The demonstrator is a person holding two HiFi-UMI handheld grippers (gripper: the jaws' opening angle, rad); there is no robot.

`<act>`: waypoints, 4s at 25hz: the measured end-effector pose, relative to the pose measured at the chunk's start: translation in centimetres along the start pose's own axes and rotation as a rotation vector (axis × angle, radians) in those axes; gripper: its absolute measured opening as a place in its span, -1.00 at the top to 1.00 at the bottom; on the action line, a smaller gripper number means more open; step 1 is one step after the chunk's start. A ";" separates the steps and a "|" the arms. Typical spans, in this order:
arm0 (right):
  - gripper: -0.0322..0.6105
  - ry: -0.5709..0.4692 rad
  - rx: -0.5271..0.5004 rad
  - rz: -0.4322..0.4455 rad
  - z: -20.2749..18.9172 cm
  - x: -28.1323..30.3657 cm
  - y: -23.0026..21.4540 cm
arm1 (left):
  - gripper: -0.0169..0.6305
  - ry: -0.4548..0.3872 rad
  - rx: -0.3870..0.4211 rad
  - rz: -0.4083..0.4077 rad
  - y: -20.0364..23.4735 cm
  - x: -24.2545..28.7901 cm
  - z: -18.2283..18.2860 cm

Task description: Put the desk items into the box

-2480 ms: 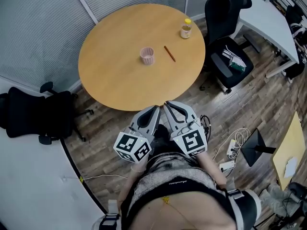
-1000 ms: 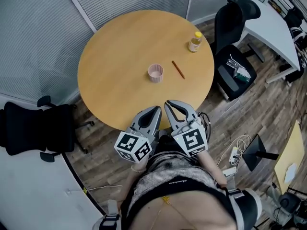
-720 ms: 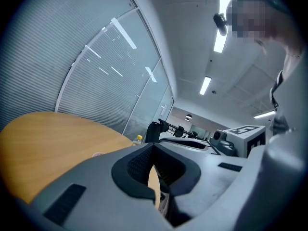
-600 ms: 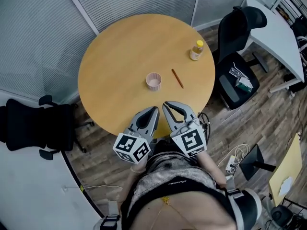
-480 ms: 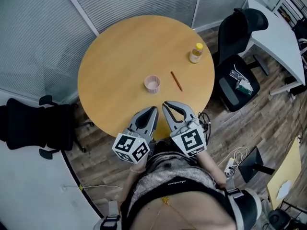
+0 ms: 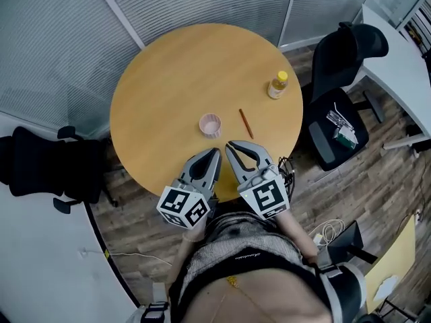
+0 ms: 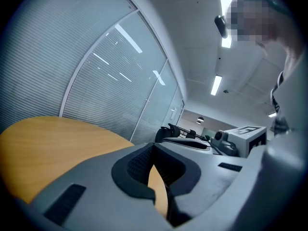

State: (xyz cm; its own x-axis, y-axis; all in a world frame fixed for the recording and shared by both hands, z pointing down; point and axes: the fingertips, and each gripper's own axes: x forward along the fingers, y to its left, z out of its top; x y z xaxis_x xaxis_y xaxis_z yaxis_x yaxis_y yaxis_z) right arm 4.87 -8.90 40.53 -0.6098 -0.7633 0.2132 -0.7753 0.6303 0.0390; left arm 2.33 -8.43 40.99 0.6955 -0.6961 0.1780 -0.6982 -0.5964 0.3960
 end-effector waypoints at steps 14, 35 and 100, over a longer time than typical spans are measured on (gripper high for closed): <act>0.81 0.010 -0.035 0.145 -1.1 0.1 -2.7 | 0.94 -0.047 -0.040 0.110 -0.6 2.7 -0.7; 0.81 0.069 -0.073 0.169 -2.8 2.3 -2.6 | 0.94 -0.051 -0.072 0.165 1.8 1.0 -0.8; 0.80 0.606 0.056 -0.044 -21.8 9.3 -12.4 | 0.94 0.068 -0.125 0.133 11.1 -1.0 -1.5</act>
State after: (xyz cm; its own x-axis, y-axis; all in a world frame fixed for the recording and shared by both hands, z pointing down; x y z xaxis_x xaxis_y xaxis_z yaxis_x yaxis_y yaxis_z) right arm 12.35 -20.71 63.28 -0.3873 -0.5618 0.7310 -0.8154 0.5788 0.0128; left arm -5.80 -13.75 46.57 0.6115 -0.7341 0.2951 -0.7610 -0.4436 0.4733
